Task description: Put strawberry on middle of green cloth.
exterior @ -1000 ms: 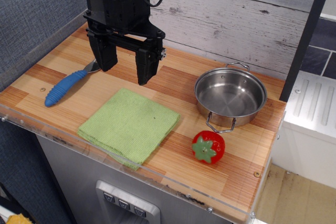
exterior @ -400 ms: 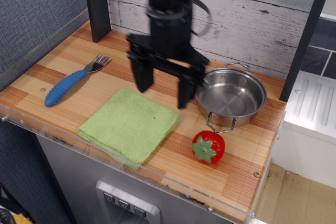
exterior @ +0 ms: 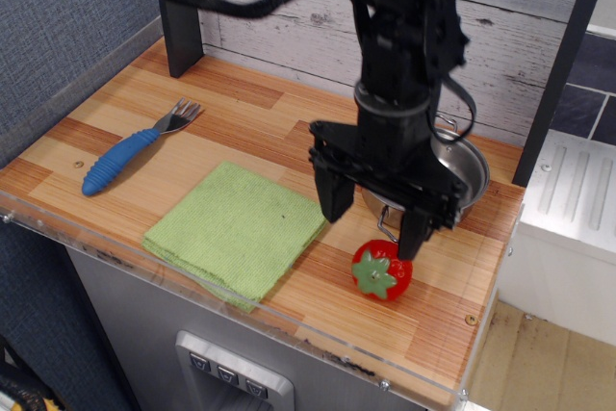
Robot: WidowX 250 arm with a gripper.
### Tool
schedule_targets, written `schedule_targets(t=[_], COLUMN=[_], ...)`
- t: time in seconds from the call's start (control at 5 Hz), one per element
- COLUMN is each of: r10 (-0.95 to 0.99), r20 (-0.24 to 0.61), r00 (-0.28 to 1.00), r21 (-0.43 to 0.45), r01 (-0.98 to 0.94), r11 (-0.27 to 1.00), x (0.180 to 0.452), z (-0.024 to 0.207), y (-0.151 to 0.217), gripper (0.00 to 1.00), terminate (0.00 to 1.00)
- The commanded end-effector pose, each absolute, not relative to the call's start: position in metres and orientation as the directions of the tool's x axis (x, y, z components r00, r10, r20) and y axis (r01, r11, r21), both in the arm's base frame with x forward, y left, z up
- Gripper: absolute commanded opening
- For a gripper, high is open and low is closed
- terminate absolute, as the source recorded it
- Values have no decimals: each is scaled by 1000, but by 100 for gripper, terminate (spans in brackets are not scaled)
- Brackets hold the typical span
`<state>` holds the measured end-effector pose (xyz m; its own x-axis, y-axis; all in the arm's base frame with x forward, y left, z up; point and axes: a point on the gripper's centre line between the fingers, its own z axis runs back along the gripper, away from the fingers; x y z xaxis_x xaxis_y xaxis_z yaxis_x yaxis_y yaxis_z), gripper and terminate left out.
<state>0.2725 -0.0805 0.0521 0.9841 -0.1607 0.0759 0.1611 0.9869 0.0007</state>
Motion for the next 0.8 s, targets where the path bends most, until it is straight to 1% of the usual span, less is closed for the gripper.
schedule_targets(t=[0.0, 0.4, 0.6], r10=[-168, -125, -125], r20=[107, 81, 85], r00=[980, 989, 988], r21=[26, -38, -47], r01=[166, 129, 129], r11=[986, 991, 990], x=[273, 270, 270], z=[43, 30, 30], y=[-85, -87, -87], gripper=[100, 100, 0], terminate=[0, 0, 0])
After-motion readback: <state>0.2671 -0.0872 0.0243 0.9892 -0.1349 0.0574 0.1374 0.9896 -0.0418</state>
